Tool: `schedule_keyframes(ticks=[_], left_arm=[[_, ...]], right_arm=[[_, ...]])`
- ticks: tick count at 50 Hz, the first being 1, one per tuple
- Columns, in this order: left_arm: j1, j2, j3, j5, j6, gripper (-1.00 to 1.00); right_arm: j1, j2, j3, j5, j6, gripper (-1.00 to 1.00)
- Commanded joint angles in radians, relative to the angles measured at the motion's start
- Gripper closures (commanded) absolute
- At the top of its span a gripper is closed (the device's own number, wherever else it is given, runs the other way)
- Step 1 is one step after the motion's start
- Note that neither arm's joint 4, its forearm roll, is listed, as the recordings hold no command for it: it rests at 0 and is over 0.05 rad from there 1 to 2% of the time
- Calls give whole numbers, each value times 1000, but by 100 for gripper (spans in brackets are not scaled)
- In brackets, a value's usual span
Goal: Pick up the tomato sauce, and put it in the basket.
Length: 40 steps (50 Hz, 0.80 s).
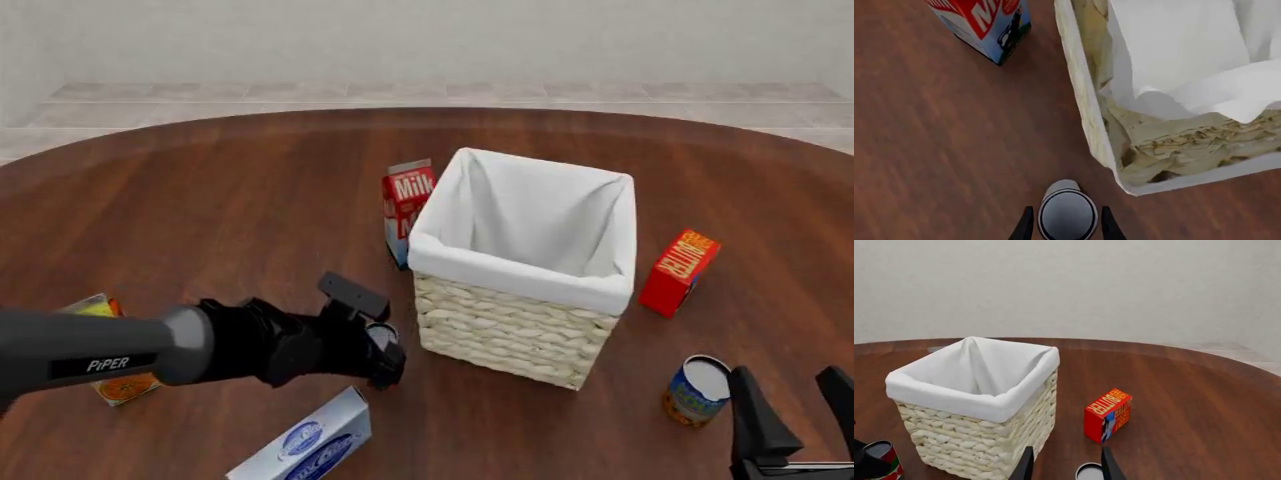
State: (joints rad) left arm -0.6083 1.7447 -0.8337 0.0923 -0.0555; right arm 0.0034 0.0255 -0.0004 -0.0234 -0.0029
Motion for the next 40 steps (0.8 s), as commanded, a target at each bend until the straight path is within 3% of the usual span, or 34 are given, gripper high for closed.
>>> schedule_keyframes(ticks=[1, 15, 16, 40], left_arm=[[3, 35, 9, -22, -12, -100], [-5, 53, 23, -47, -3, -100], [3, 49, 24, -48, -2, 100], [19, -120, 48, -17, 24, 100]], right_arm=[[0, 0, 0, 0, 0, -100], [0, 0, 0, 0, 0, -100], [0, 0, 0, 0, 0, -100], [0, 0, 0, 0, 0, -100]])
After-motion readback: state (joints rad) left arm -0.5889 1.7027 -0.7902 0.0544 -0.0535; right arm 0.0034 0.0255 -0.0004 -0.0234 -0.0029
